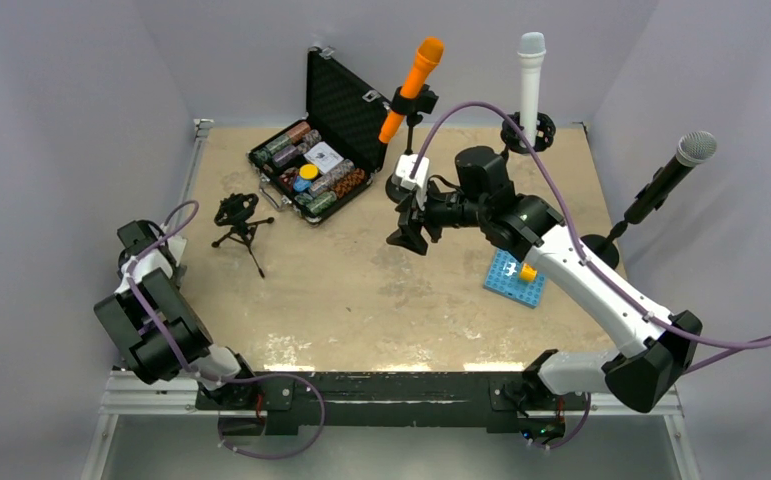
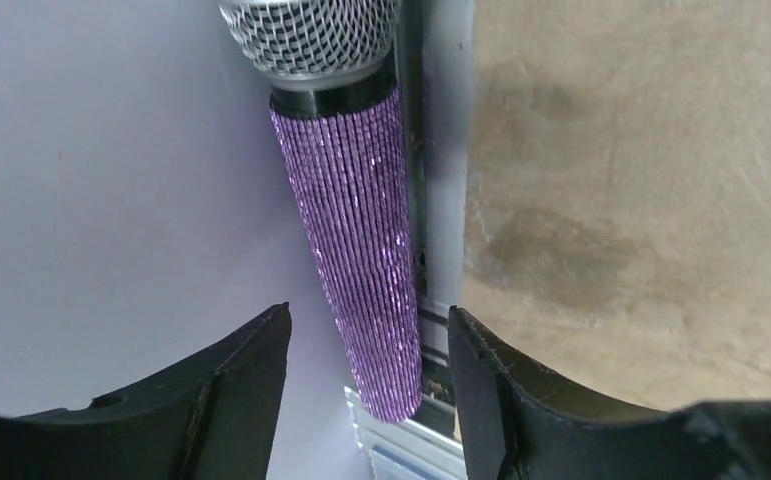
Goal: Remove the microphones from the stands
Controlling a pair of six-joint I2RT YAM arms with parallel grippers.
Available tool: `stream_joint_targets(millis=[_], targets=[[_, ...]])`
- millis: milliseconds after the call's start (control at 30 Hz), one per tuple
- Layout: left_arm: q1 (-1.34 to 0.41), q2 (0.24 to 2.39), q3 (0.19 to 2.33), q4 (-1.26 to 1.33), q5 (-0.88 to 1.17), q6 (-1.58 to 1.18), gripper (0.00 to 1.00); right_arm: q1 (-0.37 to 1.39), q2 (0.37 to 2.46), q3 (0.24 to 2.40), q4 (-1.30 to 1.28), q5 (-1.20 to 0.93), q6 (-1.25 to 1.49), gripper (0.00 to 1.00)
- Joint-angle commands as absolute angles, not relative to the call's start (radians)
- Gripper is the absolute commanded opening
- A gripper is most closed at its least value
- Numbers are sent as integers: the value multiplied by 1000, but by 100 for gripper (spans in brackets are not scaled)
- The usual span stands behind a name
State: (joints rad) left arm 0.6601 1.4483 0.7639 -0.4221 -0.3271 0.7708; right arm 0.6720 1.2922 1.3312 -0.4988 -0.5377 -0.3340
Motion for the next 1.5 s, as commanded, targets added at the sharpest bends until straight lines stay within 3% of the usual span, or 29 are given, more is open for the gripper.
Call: stream_joint_targets(millis=[0,433,667,800,1033,1467], targets=[[672,1498,755,-255,-347,808,63,667,1306,1381,-477,-526,-338,68],[681,1629,696,-157,-379,841,45,667,1327,1385,-477,-520,-340,69],[681,1477,658,-268,-315,799,14,666,1331,1388,-483,-522,-340,69],[673,1312,648,-407,-261,773,2,667,1336,1383,-474,-532,-330,69],[661,1183,654,-650,-140,678,0,667,1342,1371,-461,-543,-327,69],[647,1348,675,-602,-7,568,0,666,1323,1361,-472,-524,-337,69]])
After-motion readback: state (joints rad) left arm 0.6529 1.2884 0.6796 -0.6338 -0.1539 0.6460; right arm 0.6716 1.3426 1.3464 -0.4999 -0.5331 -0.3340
